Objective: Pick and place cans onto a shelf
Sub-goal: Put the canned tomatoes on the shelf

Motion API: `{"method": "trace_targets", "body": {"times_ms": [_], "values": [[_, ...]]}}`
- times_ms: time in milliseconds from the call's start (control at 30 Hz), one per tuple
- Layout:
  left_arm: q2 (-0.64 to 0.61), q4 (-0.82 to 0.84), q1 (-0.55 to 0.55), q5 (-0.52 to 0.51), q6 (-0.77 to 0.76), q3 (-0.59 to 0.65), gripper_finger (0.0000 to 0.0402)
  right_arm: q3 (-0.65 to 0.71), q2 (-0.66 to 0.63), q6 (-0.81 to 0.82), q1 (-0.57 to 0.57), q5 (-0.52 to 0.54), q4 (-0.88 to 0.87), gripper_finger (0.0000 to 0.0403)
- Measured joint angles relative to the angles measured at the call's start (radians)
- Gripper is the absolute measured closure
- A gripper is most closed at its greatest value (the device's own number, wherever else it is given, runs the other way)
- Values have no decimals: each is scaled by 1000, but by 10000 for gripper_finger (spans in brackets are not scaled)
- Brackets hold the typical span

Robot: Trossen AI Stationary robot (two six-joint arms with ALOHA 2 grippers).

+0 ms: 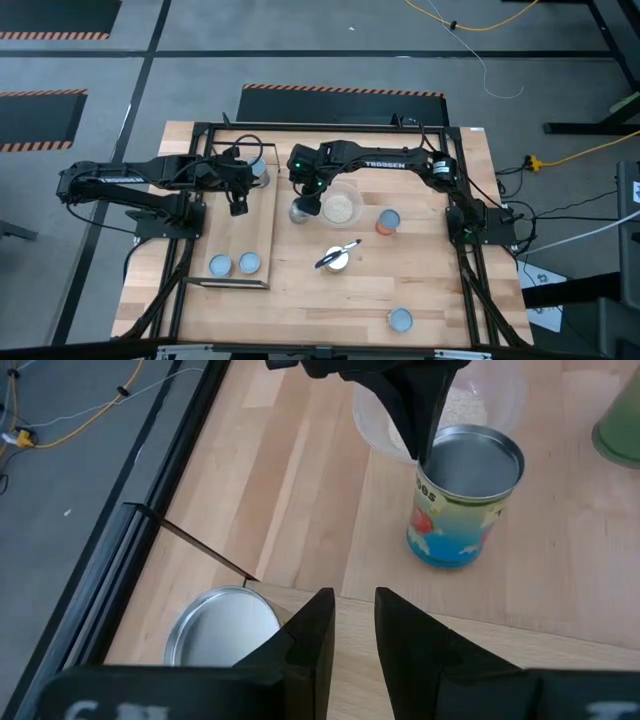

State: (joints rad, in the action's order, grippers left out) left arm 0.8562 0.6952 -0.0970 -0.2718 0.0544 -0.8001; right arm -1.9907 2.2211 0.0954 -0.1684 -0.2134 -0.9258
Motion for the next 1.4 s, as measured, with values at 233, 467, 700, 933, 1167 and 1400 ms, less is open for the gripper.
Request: {"method": "trace_targets", "body": {"times_ms": [233, 467, 700, 933, 1167, 1400], "values": [[0, 0, 0, 0, 0, 0, 333, 0, 0, 0, 0, 0, 2, 359], [0, 0, 0, 0, 0, 0, 333, 0, 0, 0, 0, 2, 3, 341], [0, 0, 0, 1, 0, 0, 333, 0, -23, -27, 0, 2, -10, 340], [1, -32, 0, 63, 0, 0, 333, 0, -114, -54, 12, 23, -106, 340], [30, -190, 0, 178, 66, -1, 333, 0, -220, -99, 79, 215, -283, 340], [122, -317, 0, 308, 209, -1, 333, 1, -269, -80, 126, 266, -402, 340]]}}
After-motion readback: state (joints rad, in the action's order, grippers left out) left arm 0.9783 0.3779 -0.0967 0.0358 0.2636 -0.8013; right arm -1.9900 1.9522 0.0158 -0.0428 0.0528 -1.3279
